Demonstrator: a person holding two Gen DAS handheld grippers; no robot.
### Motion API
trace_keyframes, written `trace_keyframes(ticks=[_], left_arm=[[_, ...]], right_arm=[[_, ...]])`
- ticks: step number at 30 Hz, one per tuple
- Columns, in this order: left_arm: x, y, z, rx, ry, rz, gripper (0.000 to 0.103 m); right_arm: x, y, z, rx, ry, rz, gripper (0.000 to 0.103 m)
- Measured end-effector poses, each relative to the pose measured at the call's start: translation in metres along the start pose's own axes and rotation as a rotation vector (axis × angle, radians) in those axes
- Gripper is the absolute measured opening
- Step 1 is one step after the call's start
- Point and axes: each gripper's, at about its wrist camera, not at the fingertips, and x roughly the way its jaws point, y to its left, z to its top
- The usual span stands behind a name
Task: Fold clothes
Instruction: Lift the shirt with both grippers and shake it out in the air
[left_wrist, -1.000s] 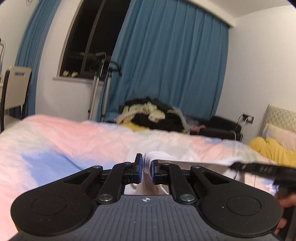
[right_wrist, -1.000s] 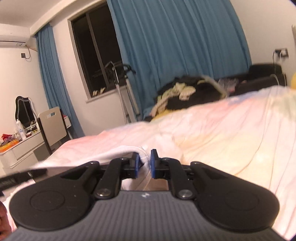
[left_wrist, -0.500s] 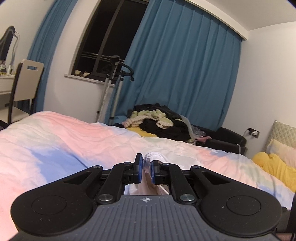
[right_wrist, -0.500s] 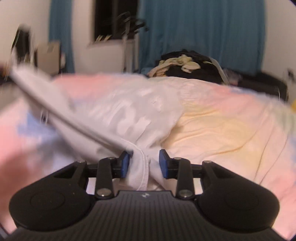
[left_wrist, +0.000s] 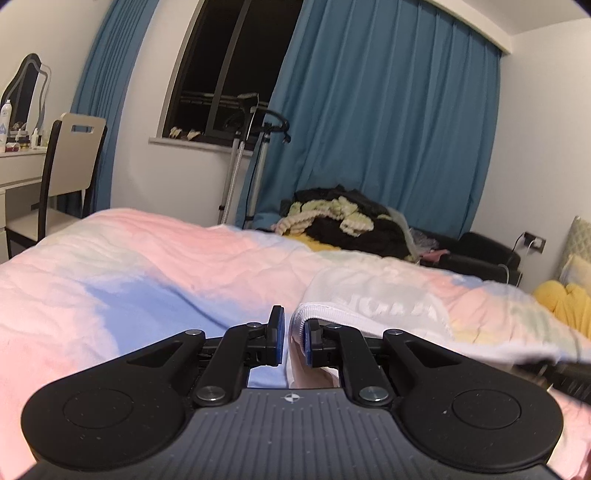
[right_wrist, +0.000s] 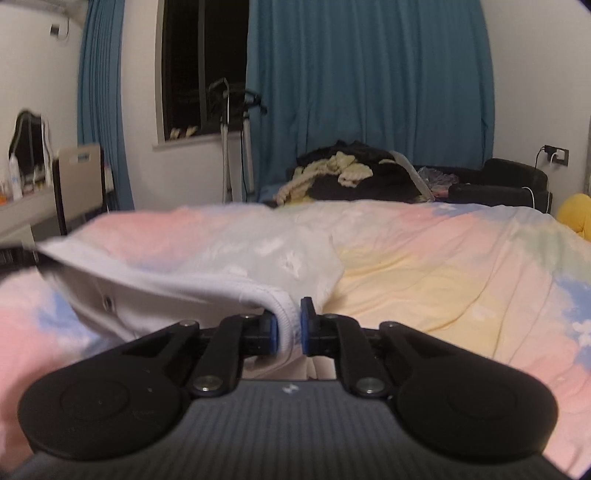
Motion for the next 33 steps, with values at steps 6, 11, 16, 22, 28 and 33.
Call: trace_keyframes(ticks=[6,11,16,22,28,33], left_arm=[[0.019,-0.002,-0.012,0.007,0.09,0.016,0.022],[0.04,-0.006,-0.024,0.025,0.174,0.031,0.032],[0.054,-0.007,-0.034,0.057,0.219,0.028,0.028],[0.041,-0.008,-0.029,0.048,0.15,0.03,0.006],[-0.01,0.002,0.0,-0.055,-0.047,0.006,0.005],[-0.069,0.005,0.041,-0.084,-0.216,-0.032,0.005]], right_arm=[[-0.016,-0.003,0.01,0.054,-0.081,0.053,0.012],[-0.019,-0.011,0.013,0.102,-0.107,0.067,0.012],[-0.018,-0.013,0.013,0.101,-0.121,0.076,0.012],[-0.006,-0.015,0.008,0.081,-0.106,0.056,0.012],[-0.012,-0.009,0.01,0.034,-0.16,0.043,0.011],[-0.04,0.004,0.035,0.024,-0.259,0.068,0.01]])
